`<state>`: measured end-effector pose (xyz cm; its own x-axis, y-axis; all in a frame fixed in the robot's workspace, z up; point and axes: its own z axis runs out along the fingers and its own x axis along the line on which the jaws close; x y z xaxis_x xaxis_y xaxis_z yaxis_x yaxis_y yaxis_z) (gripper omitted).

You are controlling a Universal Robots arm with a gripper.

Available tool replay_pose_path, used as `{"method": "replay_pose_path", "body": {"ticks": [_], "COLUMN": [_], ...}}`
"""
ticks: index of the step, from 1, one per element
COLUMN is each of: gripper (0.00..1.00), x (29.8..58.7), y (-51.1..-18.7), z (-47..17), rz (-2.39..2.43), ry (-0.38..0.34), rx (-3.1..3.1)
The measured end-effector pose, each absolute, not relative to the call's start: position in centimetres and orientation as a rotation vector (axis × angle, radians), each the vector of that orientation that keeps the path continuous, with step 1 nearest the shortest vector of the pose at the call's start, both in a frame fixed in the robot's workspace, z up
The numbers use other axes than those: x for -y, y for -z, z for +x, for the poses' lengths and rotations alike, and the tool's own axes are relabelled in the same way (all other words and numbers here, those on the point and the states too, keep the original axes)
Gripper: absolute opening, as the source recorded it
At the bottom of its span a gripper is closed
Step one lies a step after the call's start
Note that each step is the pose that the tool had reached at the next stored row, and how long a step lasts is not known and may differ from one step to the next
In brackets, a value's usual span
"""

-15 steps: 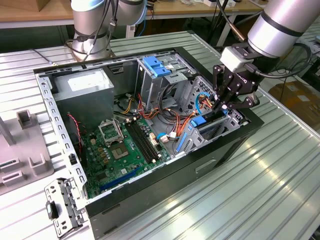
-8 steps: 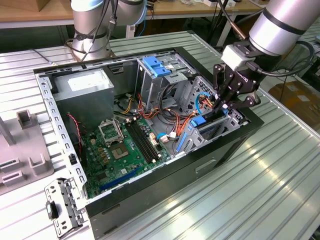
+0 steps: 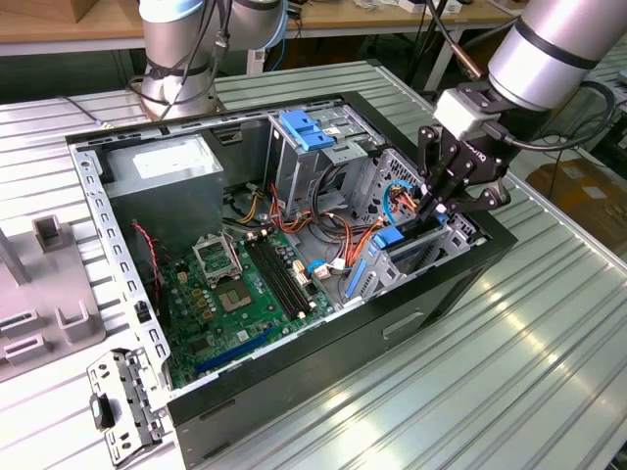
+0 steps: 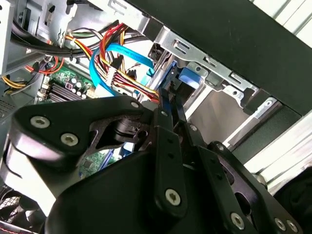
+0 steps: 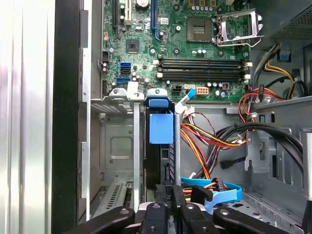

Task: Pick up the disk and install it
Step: 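Insert the first disk wire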

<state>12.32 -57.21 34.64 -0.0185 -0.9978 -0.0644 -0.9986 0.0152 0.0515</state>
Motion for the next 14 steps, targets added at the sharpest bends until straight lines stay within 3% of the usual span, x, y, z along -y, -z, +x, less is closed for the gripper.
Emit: {"method": "replay_pose_path", "body": {"ticks": [14], "gripper": [0.17], "x": [57.66], "y": [-34.44], "z": [12.38], "rz": [-2.182], "ry": [-0.158], "rx": [-2.218]}}
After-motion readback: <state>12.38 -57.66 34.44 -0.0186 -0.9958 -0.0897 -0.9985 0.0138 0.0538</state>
